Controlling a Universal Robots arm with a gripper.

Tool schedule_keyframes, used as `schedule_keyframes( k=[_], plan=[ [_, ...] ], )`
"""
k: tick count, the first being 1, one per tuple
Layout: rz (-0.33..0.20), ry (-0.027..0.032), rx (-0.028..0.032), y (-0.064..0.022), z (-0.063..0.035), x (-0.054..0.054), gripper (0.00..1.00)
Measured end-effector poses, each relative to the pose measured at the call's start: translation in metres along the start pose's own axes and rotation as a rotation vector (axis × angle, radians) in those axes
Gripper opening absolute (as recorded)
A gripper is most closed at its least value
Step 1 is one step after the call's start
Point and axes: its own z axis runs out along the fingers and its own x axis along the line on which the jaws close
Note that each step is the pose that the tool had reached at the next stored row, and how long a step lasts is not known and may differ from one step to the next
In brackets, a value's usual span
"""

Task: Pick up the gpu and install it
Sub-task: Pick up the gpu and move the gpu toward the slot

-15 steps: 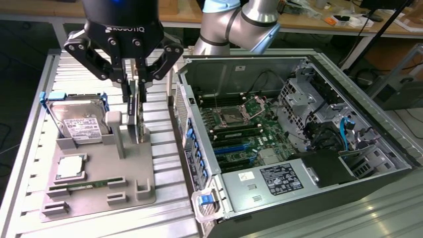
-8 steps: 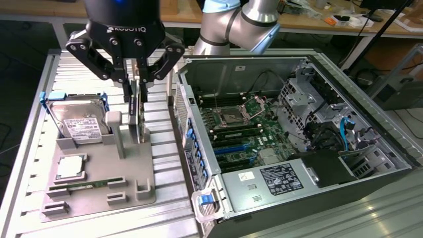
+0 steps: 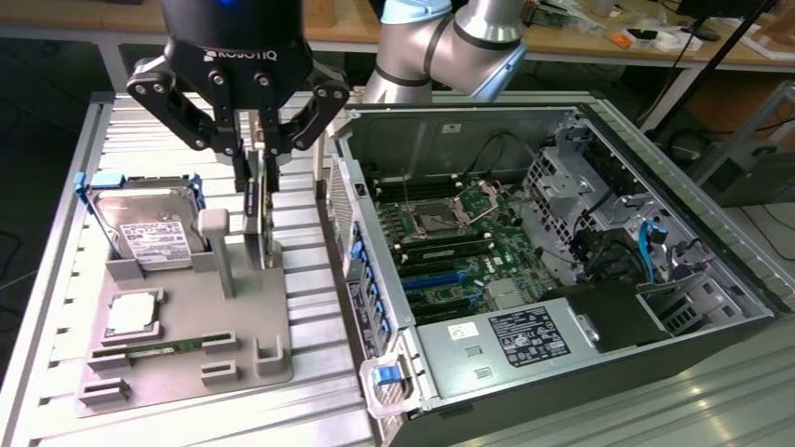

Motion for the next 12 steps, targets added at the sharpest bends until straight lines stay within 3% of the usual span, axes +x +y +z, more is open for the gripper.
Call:
schedule_keyframes(
  k=[12],
  plan=[
    [0.0,0.0,0.0,0.0004,0.0001,-0.0039,0.27]
  ],
)
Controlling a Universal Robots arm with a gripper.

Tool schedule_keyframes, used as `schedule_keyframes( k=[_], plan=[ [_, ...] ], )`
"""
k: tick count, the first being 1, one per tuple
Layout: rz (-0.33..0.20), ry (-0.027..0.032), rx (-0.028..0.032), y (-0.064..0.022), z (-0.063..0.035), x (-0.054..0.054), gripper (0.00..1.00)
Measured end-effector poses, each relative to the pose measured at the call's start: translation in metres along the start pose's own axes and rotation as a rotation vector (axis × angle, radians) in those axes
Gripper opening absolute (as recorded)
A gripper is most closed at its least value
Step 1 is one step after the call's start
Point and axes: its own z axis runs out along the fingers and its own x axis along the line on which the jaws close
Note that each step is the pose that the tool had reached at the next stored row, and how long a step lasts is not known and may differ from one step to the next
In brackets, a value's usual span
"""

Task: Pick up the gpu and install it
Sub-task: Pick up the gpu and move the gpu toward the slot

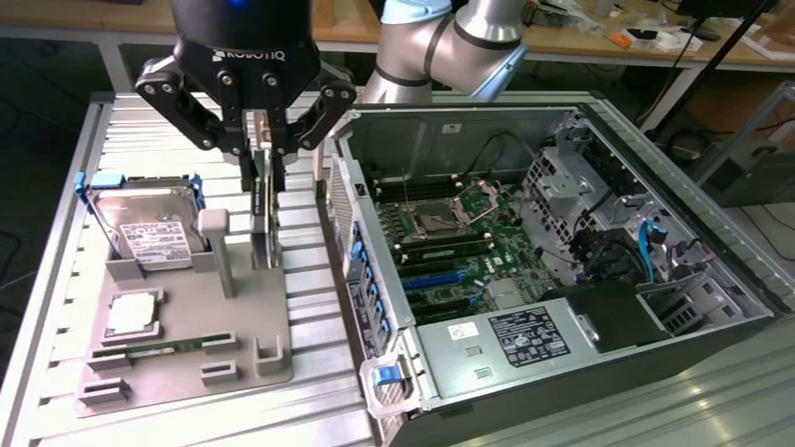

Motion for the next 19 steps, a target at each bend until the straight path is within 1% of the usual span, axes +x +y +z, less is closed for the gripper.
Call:
schedule_keyframes(
  k=[19],
  plan=[
    [0.0,0.0,0.0,0.0006,0.0001,-0.0059,0.27]
  ],
)
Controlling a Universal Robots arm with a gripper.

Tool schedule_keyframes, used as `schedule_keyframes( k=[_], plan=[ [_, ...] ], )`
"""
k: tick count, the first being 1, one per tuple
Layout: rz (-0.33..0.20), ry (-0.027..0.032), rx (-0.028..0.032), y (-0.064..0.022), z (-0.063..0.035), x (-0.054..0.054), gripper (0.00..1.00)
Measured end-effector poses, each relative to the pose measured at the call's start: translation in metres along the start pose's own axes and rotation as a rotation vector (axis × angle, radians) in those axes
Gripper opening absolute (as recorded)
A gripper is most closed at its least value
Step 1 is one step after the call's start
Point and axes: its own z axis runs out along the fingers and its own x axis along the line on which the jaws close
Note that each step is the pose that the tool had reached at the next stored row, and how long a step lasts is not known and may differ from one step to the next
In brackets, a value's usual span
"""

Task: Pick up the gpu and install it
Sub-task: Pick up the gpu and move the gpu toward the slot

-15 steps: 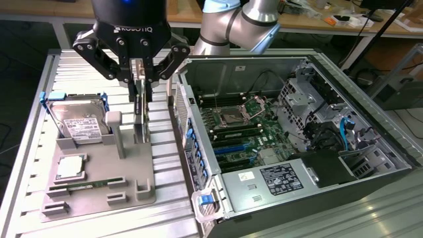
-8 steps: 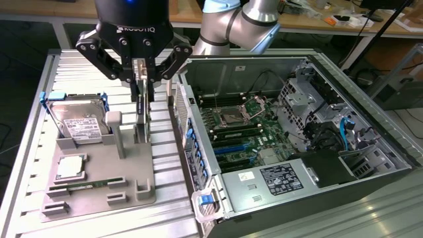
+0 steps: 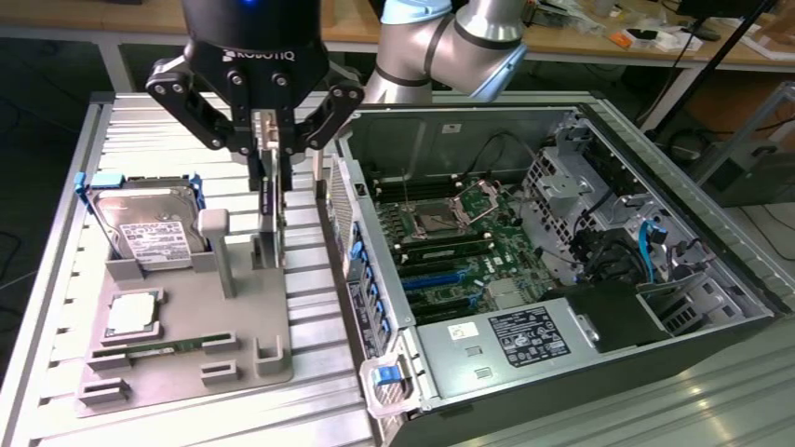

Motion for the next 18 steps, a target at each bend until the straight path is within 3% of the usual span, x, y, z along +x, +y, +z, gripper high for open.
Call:
schedule_keyframes(
  k=[18],
  plan=[
    [0.0,0.0,0.0,0.0004,0.0001,-0.0045,0.27]
  ],
)
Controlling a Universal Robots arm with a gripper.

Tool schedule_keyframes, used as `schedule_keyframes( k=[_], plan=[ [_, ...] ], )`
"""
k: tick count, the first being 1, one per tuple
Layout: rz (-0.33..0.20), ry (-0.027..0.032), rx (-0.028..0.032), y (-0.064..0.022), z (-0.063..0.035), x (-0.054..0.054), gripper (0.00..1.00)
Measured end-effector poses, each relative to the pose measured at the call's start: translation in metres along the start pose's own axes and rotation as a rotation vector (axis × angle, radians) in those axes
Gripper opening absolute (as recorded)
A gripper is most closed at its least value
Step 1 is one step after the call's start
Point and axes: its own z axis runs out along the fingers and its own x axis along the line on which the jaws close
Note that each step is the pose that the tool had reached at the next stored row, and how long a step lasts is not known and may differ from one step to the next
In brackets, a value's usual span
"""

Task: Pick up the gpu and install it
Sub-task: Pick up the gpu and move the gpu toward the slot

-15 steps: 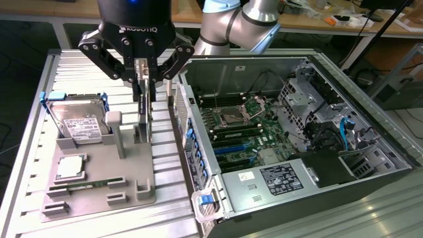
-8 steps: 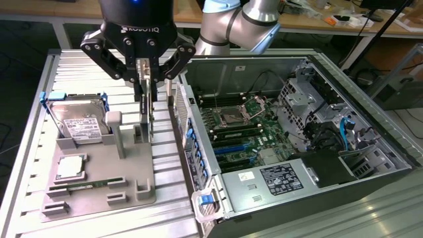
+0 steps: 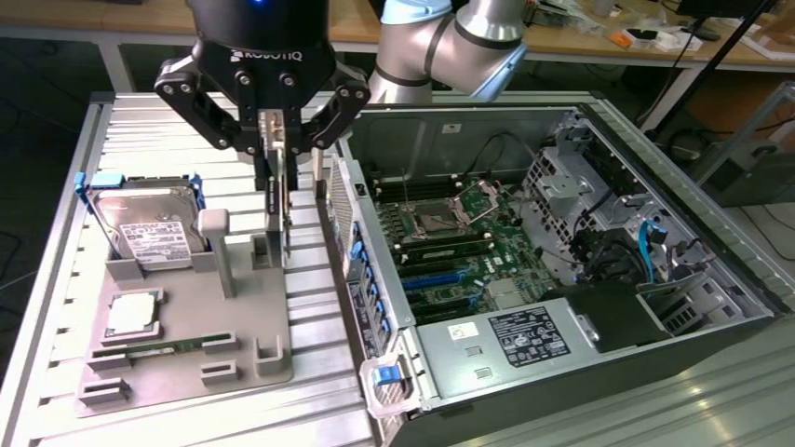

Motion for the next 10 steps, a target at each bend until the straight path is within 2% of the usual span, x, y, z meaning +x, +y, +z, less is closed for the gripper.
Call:
schedule_keyframes(
  k=[10],
  plan=[
    [0.0,-0.0001,0.0,0.0002,0.0001,-0.0026,0.27]
  ],
)
